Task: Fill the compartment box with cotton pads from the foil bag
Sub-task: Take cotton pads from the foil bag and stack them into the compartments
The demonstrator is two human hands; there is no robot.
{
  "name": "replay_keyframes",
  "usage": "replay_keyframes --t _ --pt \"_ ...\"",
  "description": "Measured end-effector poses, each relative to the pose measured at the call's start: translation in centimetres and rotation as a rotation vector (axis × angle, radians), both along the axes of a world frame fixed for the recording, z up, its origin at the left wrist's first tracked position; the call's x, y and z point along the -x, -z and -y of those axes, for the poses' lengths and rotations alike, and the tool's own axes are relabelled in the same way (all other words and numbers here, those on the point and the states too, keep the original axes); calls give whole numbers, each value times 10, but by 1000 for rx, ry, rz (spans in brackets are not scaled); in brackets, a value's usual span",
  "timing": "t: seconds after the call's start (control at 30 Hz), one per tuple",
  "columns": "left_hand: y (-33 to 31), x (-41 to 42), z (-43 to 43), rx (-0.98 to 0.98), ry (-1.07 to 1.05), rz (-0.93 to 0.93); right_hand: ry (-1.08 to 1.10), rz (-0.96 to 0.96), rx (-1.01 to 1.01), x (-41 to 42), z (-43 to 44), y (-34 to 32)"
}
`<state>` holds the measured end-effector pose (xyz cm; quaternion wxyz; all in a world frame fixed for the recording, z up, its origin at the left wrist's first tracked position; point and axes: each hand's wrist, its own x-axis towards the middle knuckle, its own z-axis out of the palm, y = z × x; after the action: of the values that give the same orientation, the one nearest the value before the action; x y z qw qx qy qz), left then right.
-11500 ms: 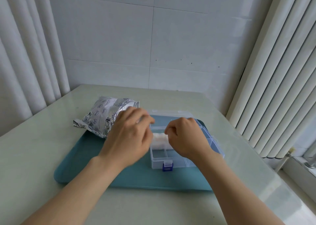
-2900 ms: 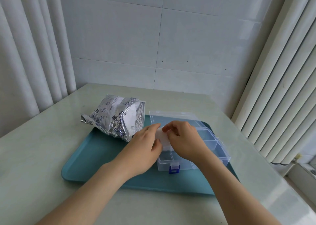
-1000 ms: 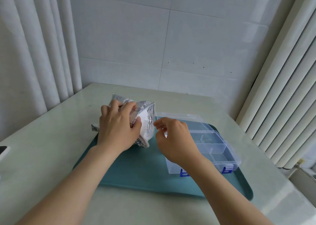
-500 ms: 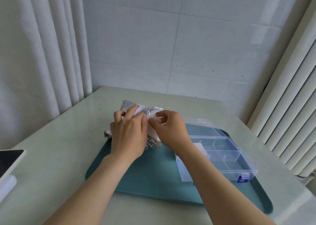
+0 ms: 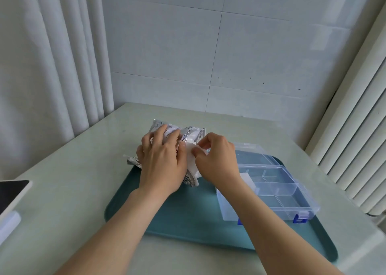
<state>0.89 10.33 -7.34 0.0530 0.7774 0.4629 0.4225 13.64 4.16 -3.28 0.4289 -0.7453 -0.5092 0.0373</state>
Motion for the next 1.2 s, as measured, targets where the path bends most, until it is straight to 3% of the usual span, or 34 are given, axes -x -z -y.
replay_keyframes --t 0.2,0.47,0.7,0.8,0.97,1.2 --pt "-6 4 7 62 41 -59 45 13 38 -8 -1 -1" --pt "-5 3 10 58 42 -79 -138 15 120 -13 -4 -7" --pt "-3 3 10 23 45 -89 -75 -231 39 -24 -4 -9" --pt "-4 2 11 49 46 -66 -142 -151 119 -25 -3 -11" --pt "0 1 9 57 54 -75 -293 213 339 -18 1 -15" --pt "1 1 10 68 61 -66 -295 188 332 -8 6 -19"
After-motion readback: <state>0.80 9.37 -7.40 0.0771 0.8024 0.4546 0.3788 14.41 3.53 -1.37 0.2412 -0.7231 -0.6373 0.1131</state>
